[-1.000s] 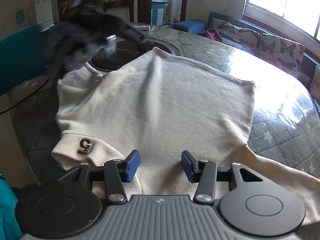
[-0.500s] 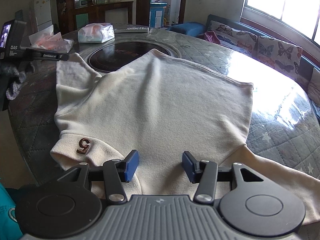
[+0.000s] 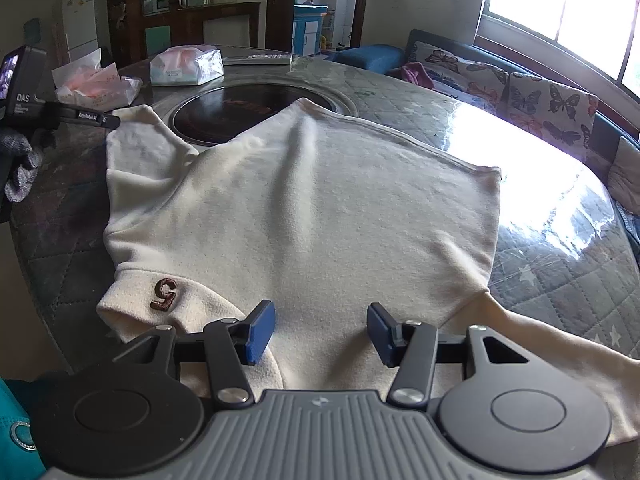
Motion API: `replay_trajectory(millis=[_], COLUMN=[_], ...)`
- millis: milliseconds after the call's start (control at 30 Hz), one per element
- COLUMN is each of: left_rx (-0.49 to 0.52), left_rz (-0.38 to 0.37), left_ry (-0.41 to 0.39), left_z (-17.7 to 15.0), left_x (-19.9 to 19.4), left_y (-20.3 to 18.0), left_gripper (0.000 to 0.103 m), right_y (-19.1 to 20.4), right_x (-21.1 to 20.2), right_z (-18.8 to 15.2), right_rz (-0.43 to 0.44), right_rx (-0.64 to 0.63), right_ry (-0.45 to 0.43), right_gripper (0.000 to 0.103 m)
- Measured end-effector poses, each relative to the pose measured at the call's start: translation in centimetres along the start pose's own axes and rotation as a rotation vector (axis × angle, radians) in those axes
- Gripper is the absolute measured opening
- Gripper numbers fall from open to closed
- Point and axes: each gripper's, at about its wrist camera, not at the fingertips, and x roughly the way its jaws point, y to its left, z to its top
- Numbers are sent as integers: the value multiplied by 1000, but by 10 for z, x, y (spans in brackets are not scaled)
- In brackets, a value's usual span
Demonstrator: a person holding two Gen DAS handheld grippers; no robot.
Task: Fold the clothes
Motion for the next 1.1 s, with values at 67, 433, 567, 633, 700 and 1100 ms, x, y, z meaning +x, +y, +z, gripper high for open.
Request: replay_trajectory(millis=[67, 433, 567, 633, 700, 1100], left_rx=[-12, -34, -32, -16, -5, 13], left_rz=[18, 117, 145, 145, 146, 129], left_ry=[-30, 10, 26, 60, 79, 35], left_z=[2, -9, -13, -16, -17, 1], left_x=[-13, -29, -30, -24, -21, -31], left_y=[5, 27, 31, 29, 27, 24], left_gripper=[4, 4, 4, 4, 4, 22], right_y=[1, 1, -1, -2, -2, -19], right_x=[-1, -1, 0, 1, 1, -9], right_z=[0, 0, 0, 0, 0, 15], right_rz=[-3, 1, 11, 12, 11, -21], right_rx=[-6, -20, -11, -12, -12, 14], right_ry=[1, 5, 6, 4, 3, -47], right_gripper=[52, 52, 52, 53, 53, 53])
